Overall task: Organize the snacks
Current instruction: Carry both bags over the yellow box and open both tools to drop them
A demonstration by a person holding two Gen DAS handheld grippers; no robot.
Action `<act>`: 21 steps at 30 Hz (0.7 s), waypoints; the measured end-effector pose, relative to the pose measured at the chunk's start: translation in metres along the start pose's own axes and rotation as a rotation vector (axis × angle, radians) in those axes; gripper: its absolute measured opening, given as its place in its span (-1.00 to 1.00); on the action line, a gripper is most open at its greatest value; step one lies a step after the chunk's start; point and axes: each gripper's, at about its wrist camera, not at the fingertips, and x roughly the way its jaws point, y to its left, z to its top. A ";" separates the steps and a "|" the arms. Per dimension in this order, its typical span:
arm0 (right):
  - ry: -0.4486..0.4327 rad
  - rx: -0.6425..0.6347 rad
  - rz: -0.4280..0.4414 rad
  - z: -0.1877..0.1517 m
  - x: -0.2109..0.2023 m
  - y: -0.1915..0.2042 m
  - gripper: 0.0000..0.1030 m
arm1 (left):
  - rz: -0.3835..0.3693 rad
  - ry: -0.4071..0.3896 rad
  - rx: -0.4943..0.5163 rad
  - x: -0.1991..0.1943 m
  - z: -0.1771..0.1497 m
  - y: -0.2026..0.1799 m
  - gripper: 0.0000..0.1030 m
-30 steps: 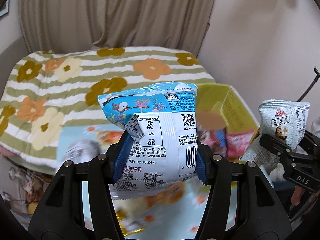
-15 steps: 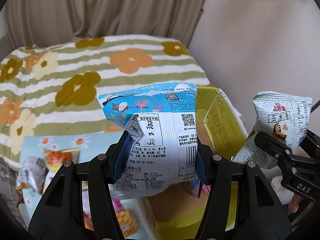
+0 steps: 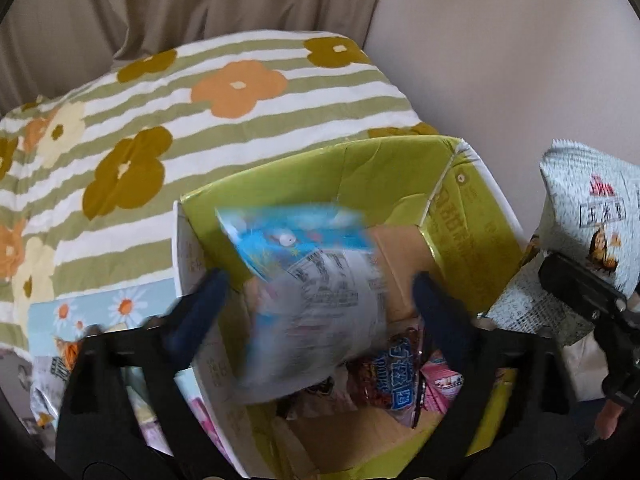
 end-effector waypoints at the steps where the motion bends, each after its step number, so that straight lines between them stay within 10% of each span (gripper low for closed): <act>1: 0.002 0.005 0.000 0.000 0.000 -0.001 0.04 | 0.007 -0.003 0.013 0.000 0.000 0.000 0.88; 18: 0.179 0.018 -0.010 0.006 0.054 -0.003 0.09 | 0.029 0.007 -0.094 -0.039 -0.043 0.039 0.88; 21: 0.163 0.026 -0.018 0.007 0.058 -0.004 0.55 | 0.031 -0.001 -0.112 -0.046 -0.047 0.043 0.88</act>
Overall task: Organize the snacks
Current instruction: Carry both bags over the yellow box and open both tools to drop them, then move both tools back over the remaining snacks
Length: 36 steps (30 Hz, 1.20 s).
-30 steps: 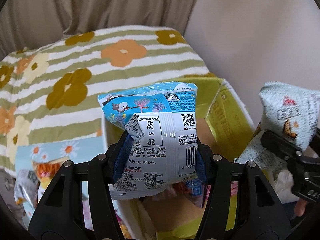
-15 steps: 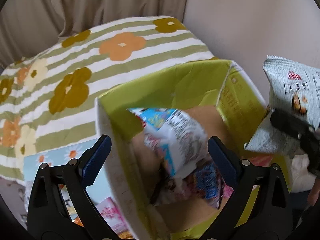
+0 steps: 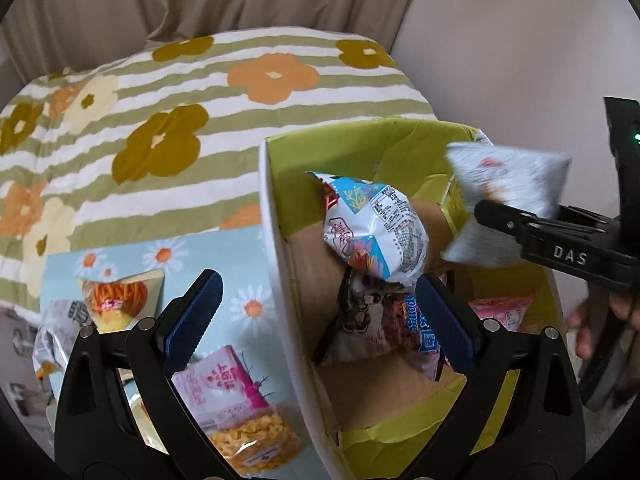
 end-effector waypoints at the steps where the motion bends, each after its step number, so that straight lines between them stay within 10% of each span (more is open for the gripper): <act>1: -0.013 0.004 -0.005 0.000 -0.001 0.000 0.85 | 0.004 -0.001 0.001 -0.002 -0.001 0.000 0.88; 23: -0.179 -0.125 0.085 -0.040 -0.101 0.029 0.92 | 0.105 -0.154 -0.073 -0.101 -0.039 -0.002 0.88; 36: -0.289 -0.215 0.182 -0.078 -0.146 0.097 0.93 | 0.220 -0.197 -0.198 -0.183 -0.112 0.083 0.88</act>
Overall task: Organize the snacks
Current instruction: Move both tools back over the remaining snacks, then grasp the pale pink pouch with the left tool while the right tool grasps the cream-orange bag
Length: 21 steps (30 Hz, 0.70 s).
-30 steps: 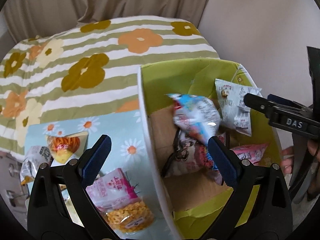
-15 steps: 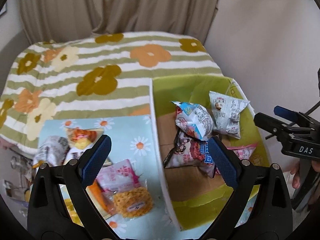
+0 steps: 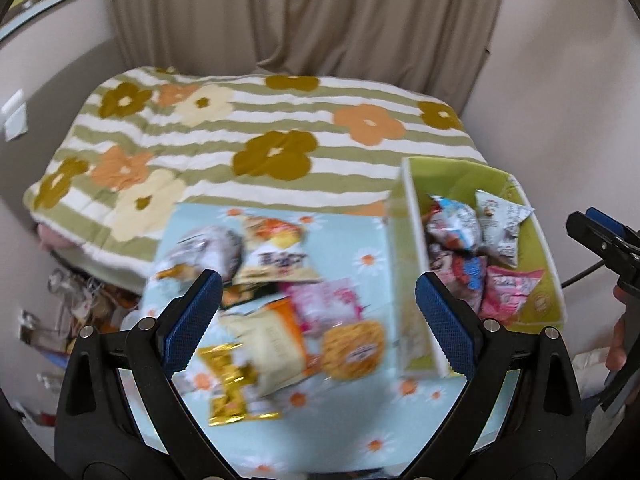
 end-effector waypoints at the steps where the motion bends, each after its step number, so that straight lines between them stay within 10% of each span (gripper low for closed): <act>1: -0.003 -0.010 0.006 -0.003 0.000 0.012 0.93 | 0.007 -0.003 -0.003 -0.004 -0.004 0.011 0.88; 21: 0.084 -0.018 0.059 -0.089 0.051 0.196 0.93 | -0.074 0.124 0.032 -0.012 -0.108 0.204 0.88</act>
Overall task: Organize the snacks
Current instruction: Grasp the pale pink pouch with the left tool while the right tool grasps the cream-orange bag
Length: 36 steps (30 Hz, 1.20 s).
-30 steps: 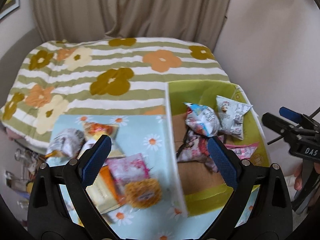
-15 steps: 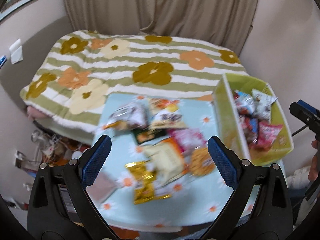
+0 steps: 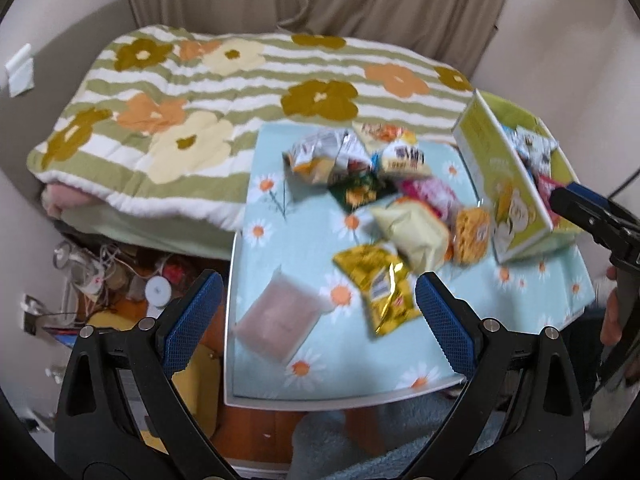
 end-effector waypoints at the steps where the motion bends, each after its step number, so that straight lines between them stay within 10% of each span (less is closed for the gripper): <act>1: 0.006 -0.002 0.004 -0.003 0.004 0.003 0.93 | -0.005 0.012 0.009 0.005 -0.004 0.002 0.88; 24: 0.181 -0.059 0.116 -0.044 0.108 0.004 0.69 | 0.039 0.305 0.305 0.148 -0.039 0.005 0.46; 36: 0.227 -0.087 0.148 -0.035 0.127 -0.004 0.69 | 0.054 0.379 0.297 0.171 -0.039 0.009 0.38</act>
